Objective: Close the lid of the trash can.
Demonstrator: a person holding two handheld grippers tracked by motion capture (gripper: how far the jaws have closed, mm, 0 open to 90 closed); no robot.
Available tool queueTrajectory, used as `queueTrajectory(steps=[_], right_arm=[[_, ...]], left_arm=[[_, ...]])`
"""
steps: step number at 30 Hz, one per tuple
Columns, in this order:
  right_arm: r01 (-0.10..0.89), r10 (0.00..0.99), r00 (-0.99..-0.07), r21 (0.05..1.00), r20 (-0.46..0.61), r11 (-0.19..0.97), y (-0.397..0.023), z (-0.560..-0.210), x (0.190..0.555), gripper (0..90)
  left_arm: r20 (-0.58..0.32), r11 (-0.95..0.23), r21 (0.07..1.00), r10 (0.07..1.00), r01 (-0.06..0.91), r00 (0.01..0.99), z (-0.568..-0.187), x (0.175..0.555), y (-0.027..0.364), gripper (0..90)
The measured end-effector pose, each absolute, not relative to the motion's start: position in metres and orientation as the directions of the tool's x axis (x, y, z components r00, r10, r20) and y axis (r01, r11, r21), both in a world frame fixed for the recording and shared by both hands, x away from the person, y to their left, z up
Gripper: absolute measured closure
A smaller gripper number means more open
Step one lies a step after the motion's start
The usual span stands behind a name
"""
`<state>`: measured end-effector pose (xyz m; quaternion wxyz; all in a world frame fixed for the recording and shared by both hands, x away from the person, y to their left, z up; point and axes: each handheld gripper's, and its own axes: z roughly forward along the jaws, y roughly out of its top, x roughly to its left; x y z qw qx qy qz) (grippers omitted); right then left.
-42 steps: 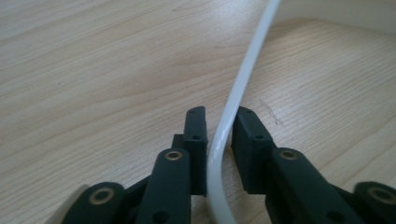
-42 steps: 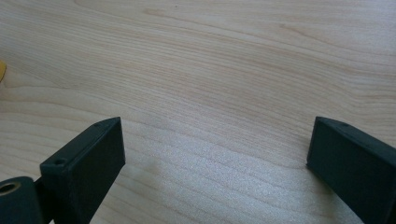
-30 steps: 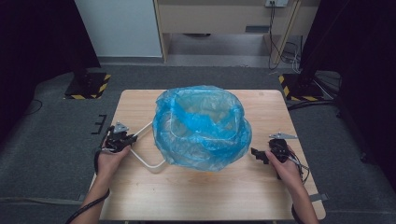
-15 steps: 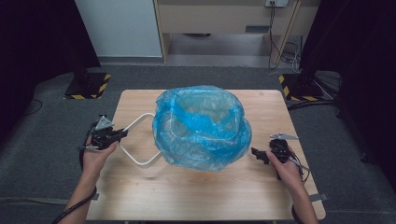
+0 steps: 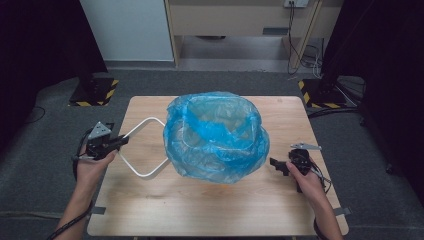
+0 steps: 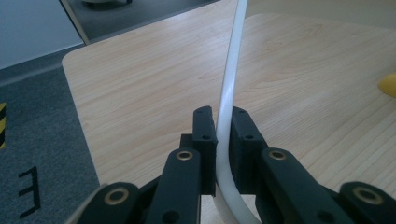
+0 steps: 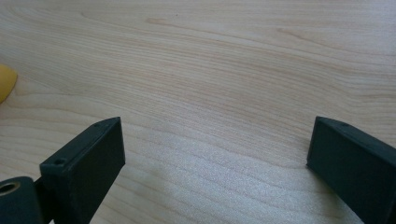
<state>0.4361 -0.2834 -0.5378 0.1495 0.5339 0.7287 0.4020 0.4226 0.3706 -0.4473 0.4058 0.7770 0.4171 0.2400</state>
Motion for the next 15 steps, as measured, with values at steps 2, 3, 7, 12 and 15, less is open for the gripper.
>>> queueTrajectory(steps=[2, 3, 7, 12, 15], right_arm=[[0.658, 0.898, -0.386, 0.746, 0.212, 0.107, -0.283, -0.538, 0.436, 4.2], [0.655, 0.898, -0.389, 0.747, 0.204, 0.115, -0.284, -0.538, 0.436, 4.2], [0.653, 0.898, -0.397, 0.747, 0.191, 0.129, -0.283, -0.538, 0.436, 4.2], [0.653, 0.899, -0.397, 0.745, 0.183, 0.137, -0.282, -0.538, 0.436, 4.2], [0.652, 0.9, -0.4, 0.745, 0.176, 0.144, -0.282, -0.538, 0.436, 4.2]], left_arm=[[0.037, -0.322, 0.834, 0.843, 0.449, 0.537, -0.445, 0.421, 0.374, 82.3], [0.036, -0.32, 0.835, 0.843, 0.448, 0.536, -0.444, 0.42, 0.375, 82.3], [0.045, -0.331, 0.831, 0.841, 0.446, 0.54, -0.441, 0.418, 0.382, 82.3], [0.045, -0.316, 0.847, 0.844, 0.428, 0.535, -0.432, 0.412, 0.391, 82.3], [0.045, -0.31, 0.855, 0.844, 0.417, 0.535, -0.426, 0.409, 0.394, 82.3]])
